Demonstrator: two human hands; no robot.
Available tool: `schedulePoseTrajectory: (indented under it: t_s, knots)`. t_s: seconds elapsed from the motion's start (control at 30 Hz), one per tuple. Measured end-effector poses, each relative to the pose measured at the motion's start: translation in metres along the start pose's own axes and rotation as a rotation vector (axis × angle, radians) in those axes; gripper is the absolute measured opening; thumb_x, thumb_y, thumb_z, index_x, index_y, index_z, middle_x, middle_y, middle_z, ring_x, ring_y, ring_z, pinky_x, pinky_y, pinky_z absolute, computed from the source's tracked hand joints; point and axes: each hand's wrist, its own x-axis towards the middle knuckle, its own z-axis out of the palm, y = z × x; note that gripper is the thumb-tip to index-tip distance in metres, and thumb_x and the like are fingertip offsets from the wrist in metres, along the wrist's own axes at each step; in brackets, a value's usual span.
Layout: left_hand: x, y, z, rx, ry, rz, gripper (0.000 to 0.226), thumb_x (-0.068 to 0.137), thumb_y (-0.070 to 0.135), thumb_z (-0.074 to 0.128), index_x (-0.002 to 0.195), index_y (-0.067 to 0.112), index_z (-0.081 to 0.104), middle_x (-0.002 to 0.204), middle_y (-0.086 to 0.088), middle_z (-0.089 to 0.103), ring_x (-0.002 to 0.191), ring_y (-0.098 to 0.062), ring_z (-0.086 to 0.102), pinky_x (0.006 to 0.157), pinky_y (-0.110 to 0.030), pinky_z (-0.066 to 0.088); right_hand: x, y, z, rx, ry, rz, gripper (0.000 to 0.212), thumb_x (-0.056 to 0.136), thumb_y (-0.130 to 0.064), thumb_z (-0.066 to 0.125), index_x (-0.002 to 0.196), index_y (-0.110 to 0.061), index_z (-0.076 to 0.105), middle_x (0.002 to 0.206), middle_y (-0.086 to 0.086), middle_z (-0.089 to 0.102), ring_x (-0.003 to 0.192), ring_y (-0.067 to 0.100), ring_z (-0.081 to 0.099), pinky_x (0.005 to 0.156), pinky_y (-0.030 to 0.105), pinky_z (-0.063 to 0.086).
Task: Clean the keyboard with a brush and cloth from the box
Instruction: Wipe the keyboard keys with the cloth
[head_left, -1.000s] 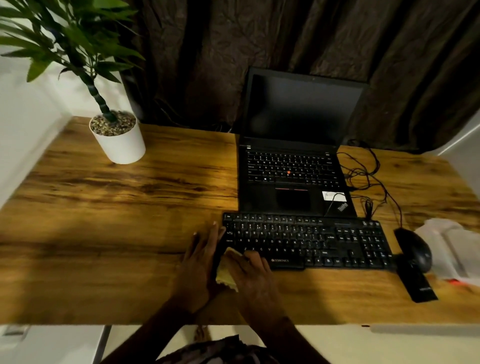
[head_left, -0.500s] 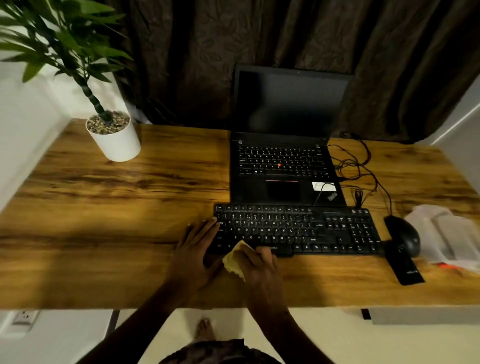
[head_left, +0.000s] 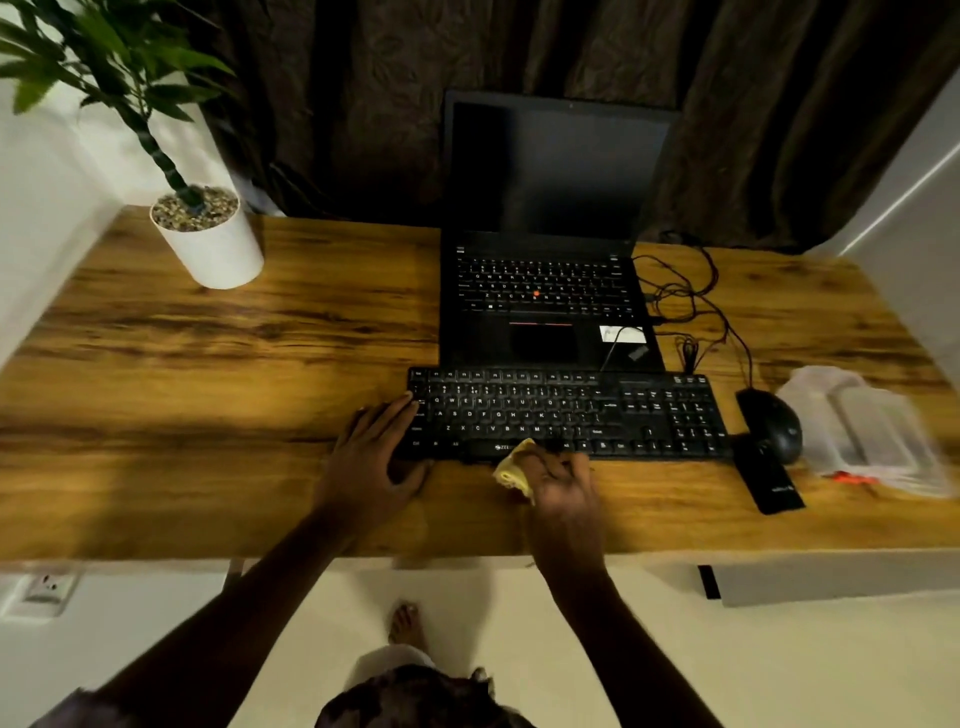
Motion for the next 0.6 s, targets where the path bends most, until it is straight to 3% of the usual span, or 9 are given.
schedulePoseTrajectory:
  t_s: [0.1,0.2,0.3,0.47,0.6]
  knots:
    - [0.001,-0.002,0.001,-0.004,0.008,0.029,0.077,0.086,0.064,0.046,0.152,0.027,0.032,0.158,0.008,0.031,0.143,-0.022,0.025,0.116,-0.042,0.019,-0.001,-0.006,0.005,0.006,-0.049,-0.029,0.044,0.07,-0.006,0.086,0.112,-0.012,0.071,0.117,0.008,0.071,0.1,0.036,0.063,0.071,0.04,0.056]
    - [0.002,-0.005,0.003,-0.017,-0.013,0.023,0.082,0.084,0.072,0.04,0.153,0.03,0.03,0.159,0.01,0.03,0.143,-0.021,0.026,0.116,-0.046,0.026,-0.002,-0.012,0.008,0.017,-0.068,-0.058,0.043,0.073,-0.007,0.079,0.114,-0.015,0.072,0.124,0.005,0.07,0.109,0.037,0.062,0.078,0.043,0.056]
    - [0.003,-0.007,0.005,-0.027,-0.03,0.004,0.084,0.083,0.08,0.035,0.153,0.035,0.026,0.159,0.013,0.027,0.145,-0.019,0.024,0.117,-0.045,0.025,-0.004,0.003,0.007,0.009,-0.037,-0.034,0.037,0.078,-0.007,0.066,0.114,-0.014,0.071,0.121,0.006,0.071,0.107,0.037,0.062,0.081,0.044,0.056]
    - [0.005,-0.01,0.007,-0.062,-0.04,-0.002,0.081,0.085,0.078,0.036,0.153,0.038,0.025,0.16,0.016,0.024,0.147,-0.019,0.023,0.118,-0.046,0.022,-0.009,0.032,0.001,-0.033,0.009,0.063,0.041,0.073,-0.003,0.079,0.113,-0.011,0.07,0.112,0.01,0.072,0.104,0.038,0.063,0.076,0.049,0.056]
    - [0.005,-0.012,0.008,-0.074,-0.044,0.005,0.081,0.084,0.078,0.037,0.154,0.038,0.025,0.16,0.014,0.025,0.147,-0.022,0.023,0.117,-0.054,0.026,-0.005,0.023,0.003,-0.008,0.012,0.008,0.035,0.077,-0.01,0.065,0.112,-0.013,0.071,0.117,0.008,0.071,0.104,0.035,0.061,0.075,0.045,0.055]
